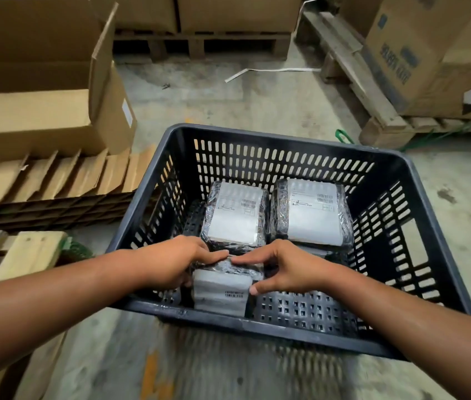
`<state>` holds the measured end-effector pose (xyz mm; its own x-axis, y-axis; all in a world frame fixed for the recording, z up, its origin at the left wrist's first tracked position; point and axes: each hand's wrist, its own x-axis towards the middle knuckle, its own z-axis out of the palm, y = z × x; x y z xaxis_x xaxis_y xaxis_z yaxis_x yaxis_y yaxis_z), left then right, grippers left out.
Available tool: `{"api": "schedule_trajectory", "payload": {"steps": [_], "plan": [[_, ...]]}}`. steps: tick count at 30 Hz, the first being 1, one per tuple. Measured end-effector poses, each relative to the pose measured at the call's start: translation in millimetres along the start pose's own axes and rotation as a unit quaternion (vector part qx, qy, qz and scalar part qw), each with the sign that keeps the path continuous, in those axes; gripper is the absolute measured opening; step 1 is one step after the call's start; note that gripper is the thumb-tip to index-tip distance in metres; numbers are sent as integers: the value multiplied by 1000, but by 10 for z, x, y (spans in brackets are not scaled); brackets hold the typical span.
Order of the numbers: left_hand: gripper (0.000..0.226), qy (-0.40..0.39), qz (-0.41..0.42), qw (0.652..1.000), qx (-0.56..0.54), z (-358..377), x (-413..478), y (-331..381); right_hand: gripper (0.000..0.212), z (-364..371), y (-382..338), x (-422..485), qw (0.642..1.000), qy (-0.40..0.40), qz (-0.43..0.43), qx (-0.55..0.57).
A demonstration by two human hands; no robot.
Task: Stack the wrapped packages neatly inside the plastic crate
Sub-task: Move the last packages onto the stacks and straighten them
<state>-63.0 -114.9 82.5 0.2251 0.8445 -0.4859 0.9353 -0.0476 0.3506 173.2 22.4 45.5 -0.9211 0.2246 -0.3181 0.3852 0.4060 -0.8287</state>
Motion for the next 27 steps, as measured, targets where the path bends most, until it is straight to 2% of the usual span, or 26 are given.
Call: {"api": "schedule_trajectory", "payload": {"steps": [4, 9, 13, 15, 18, 21, 24, 27], "plan": [[84, 16, 4, 999, -37, -154, -46, -24, 54, -133, -66, -36, 998, 36, -5, 54], [65, 118, 11, 980, -159, -670, -83, -51, 51, -502, -207, -67, 983, 110, -36, 143], [59, 180, -2, 963, -200, -939, 83, 21, 42, -858, -288, -34, 965, 190, -33, 179], [57, 216, -12, 952, -215, -994, 214, 54, 41, -1000, -304, 10, 958, 206, -17, 200], [53, 256, -35, 934, -245, -1020, 388, 14, 39, -1085, -315, 111, 954, 222, -7, 201], [48, 312, -63, 912, -260, -946, 537, -63, 35, -1036, -262, 272, 944, 284, 9, 171], [59, 324, -94, 901, -273, -763, 653, -115, 30, -939, -193, 423, 921, 358, 30, 154], [75, 302, -110, 915, -243, -638, 747, -180, 27, -864, -133, 536, 905, 404, 55, 121]]}}
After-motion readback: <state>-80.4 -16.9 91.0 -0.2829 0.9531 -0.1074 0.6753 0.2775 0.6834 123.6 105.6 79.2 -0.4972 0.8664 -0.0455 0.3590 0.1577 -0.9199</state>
